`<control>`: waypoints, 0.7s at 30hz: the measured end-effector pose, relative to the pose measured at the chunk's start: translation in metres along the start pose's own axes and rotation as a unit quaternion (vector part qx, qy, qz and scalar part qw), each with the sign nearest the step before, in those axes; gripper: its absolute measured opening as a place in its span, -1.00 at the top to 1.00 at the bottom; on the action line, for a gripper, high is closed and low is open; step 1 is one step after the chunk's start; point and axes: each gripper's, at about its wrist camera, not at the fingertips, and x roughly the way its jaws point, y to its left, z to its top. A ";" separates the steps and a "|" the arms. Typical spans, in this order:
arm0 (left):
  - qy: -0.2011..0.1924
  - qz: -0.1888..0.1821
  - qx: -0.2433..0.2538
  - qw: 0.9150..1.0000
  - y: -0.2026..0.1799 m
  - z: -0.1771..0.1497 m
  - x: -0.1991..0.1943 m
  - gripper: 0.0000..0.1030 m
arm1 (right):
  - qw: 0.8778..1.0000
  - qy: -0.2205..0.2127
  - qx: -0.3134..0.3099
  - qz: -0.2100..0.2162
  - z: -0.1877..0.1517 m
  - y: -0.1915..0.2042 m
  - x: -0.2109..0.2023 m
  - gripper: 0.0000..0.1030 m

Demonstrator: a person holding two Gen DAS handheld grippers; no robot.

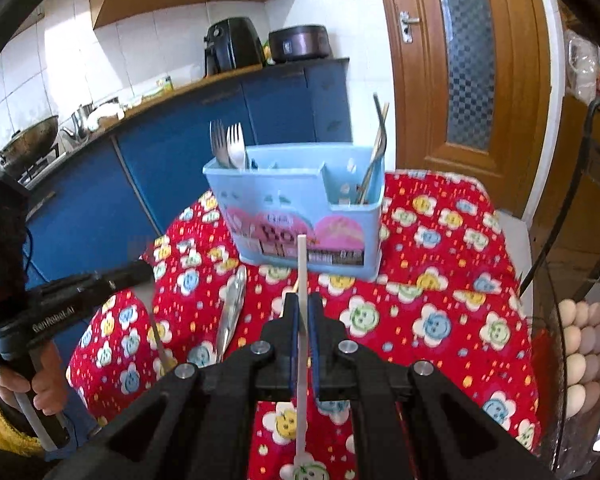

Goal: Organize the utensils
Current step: 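Lift the fork and chopstick with both tools and carry them over the caddy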

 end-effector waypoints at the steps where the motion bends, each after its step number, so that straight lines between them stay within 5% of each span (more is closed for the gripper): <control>1: -0.009 0.001 0.003 1.000 -0.001 0.005 -0.002 0.97 | 1.000 -0.008 0.000 -0.004 0.004 0.000 -0.002 0.88; 16: -0.115 0.008 0.022 0.993 -0.007 0.094 -0.030 0.97 | 0.998 -0.058 0.012 -0.029 0.049 -0.014 -0.016 0.88; 21: -0.149 0.035 0.047 0.987 -0.014 0.128 -0.042 0.97 | 0.997 -0.063 0.010 -0.035 0.060 -0.017 -0.019 0.88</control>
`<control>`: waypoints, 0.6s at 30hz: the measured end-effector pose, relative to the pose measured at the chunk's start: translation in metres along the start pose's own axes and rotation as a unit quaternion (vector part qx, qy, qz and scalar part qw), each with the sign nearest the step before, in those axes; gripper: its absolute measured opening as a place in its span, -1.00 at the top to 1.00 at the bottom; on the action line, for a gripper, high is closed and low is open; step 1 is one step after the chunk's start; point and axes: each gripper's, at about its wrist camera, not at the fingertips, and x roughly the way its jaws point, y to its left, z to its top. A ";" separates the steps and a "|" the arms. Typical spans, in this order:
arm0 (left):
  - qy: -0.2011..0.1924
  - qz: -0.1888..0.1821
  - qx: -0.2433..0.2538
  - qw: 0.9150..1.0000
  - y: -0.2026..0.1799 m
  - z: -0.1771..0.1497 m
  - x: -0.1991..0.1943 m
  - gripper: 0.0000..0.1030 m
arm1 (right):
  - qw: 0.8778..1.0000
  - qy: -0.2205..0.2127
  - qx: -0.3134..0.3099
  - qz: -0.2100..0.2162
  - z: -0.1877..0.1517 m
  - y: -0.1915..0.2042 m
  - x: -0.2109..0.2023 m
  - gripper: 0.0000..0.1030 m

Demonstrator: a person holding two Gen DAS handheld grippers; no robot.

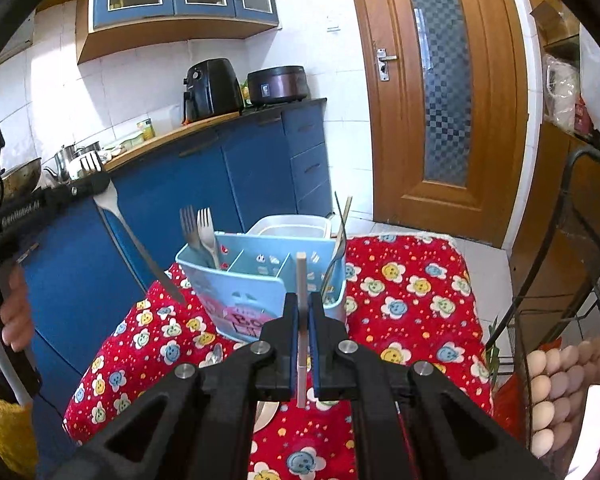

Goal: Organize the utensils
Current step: 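Lift the fork and chopstick with both tools and carry them over the caddy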

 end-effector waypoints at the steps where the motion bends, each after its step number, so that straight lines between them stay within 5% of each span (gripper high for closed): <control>1: -0.003 0.004 0.004 1.000 -0.001 0.008 0.001 0.97 | 1.000 -0.004 -0.002 -0.003 0.004 0.000 -0.001 0.88; 12: -0.032 0.032 0.025 0.999 -0.006 0.048 0.020 0.97 | 0.999 -0.038 -0.010 -0.022 0.050 0.004 -0.001 0.88; 18: -0.010 0.036 0.025 0.999 -0.001 0.044 0.043 0.97 | 0.997 -0.053 -0.016 -0.044 0.067 0.006 0.011 0.88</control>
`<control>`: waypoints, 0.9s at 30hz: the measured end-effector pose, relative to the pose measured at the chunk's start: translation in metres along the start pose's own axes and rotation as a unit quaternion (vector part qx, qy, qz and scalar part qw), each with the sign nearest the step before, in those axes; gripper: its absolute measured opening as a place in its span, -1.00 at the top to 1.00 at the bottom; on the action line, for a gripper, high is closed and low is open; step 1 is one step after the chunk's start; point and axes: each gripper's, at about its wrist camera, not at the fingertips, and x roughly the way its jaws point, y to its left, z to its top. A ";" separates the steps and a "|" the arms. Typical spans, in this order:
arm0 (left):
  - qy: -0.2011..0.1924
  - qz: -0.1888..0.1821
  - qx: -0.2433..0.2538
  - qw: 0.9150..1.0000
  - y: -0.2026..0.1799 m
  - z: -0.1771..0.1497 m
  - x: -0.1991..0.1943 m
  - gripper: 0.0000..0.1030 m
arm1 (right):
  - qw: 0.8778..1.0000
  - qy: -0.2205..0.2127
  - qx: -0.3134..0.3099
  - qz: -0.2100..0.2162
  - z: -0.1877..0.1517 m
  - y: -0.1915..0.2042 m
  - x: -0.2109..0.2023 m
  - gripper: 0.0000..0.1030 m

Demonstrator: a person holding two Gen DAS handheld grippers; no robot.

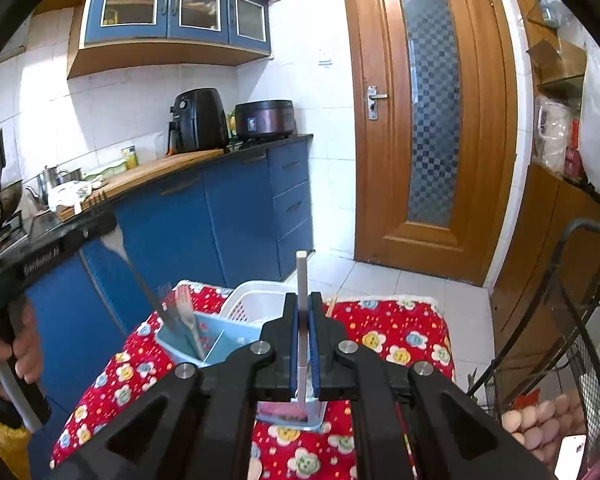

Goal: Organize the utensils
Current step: 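Lift the fork and chopstick with both tools and carry them over the caddy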

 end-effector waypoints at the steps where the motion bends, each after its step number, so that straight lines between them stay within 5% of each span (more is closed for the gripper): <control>1: 0.003 0.002 0.002 1.000 0.000 -0.002 0.004 0.97 | 1.000 0.002 0.005 0.002 0.001 0.000 0.005 0.88; 27: 0.081 -0.009 0.020 0.996 -0.003 -0.066 0.070 0.97 | 0.995 0.093 -0.002 0.017 -0.036 0.010 0.089 0.88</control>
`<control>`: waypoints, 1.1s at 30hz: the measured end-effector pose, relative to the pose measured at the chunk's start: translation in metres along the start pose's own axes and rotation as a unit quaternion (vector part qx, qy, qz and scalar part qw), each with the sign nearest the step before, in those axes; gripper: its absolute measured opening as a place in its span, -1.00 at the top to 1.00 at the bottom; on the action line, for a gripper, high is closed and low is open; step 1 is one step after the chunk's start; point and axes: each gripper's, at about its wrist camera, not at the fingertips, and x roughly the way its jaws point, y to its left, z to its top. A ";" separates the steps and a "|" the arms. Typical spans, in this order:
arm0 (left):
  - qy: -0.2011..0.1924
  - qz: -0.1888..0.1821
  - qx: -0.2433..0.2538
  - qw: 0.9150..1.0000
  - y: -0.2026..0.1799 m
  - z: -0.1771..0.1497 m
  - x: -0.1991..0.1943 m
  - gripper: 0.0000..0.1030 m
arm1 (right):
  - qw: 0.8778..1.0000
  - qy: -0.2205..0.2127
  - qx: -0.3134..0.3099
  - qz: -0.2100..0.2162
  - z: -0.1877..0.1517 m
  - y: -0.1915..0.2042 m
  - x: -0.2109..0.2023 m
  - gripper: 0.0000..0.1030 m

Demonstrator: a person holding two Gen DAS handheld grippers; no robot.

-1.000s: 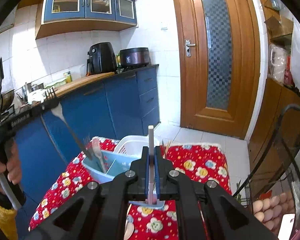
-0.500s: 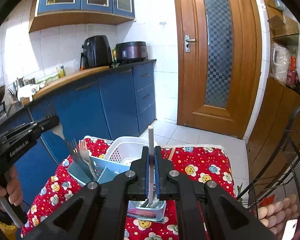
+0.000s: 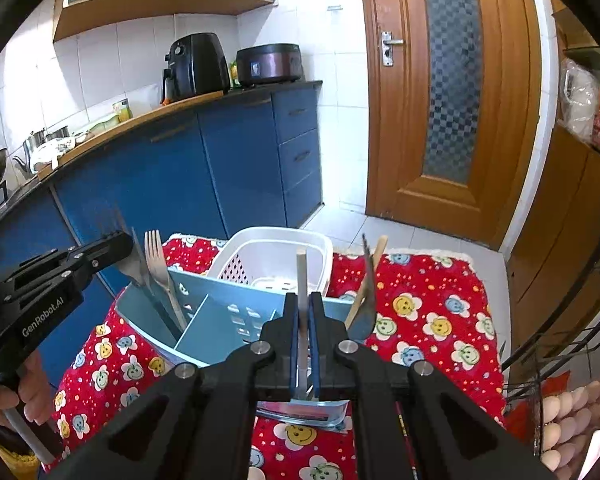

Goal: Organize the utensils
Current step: 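Lift the fork and chopstick with both tools and carry them over the caddy, then lower both utensils into the caddy and open both tools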

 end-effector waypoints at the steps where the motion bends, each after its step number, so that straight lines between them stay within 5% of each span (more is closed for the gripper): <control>1: 0.002 -0.001 -0.002 1.000 0.000 -0.002 0.002 0.97 | 1.000 0.002 0.000 0.001 -0.001 0.000 0.002 0.88; 12: 0.027 -0.007 -0.005 1.000 -0.002 -0.016 0.014 0.96 | 1.000 0.017 0.010 0.022 -0.006 0.001 0.008 0.82; 16: 0.035 -0.015 -0.002 0.999 -0.004 -0.018 0.012 0.95 | 0.999 0.011 0.015 0.029 -0.007 0.000 0.005 0.58; 25: 0.035 -0.040 -0.013 0.998 -0.005 -0.010 -0.009 0.91 | 0.999 -0.015 0.023 0.038 0.001 0.003 -0.020 0.49; 33: 0.023 -0.057 -0.008 0.998 -0.009 -0.004 -0.035 0.53 | 0.998 -0.041 0.026 0.045 0.000 0.007 -0.046 0.39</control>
